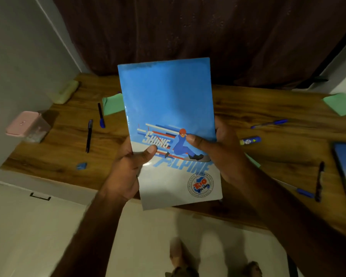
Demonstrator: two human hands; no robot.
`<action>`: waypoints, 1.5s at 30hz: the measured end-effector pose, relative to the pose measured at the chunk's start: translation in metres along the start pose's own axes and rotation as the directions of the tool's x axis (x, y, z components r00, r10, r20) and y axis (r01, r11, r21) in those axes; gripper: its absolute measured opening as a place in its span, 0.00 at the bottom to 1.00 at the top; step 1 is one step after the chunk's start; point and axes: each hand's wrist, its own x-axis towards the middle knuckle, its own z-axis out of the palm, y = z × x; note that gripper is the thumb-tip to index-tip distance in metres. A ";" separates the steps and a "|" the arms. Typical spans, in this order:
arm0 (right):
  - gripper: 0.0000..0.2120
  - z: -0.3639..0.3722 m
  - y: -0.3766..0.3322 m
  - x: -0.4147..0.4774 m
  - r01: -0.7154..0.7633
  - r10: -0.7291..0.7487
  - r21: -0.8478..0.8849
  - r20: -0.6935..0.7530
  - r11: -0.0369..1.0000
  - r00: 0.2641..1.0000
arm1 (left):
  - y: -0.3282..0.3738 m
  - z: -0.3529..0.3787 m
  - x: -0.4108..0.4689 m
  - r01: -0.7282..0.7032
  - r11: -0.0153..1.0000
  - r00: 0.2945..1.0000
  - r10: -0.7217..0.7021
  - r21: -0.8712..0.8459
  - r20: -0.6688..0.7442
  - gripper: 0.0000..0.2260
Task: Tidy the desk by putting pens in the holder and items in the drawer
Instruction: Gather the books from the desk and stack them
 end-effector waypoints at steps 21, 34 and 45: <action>0.24 -0.379 0.033 -0.097 -0.092 0.087 0.000 -0.305 0.996 0.948 | -0.183 0.338 -0.009 0.226 0.961 0.949 -0.254 0.161 0.187 0.17; 0.23 -0.493 0.092 -0.131 -0.301 0.265 -0.009 -0.449 0.954 0.853 | -0.300 0.438 0.008 0.263 0.837 0.947 -0.320 0.480 0.040 0.22; 0.29 -0.496 0.125 -0.121 -0.461 0.208 -0.318 -0.591 0.828 0.780 | -0.331 0.434 0.019 0.057 0.396 0.984 -0.178 0.917 0.016 0.33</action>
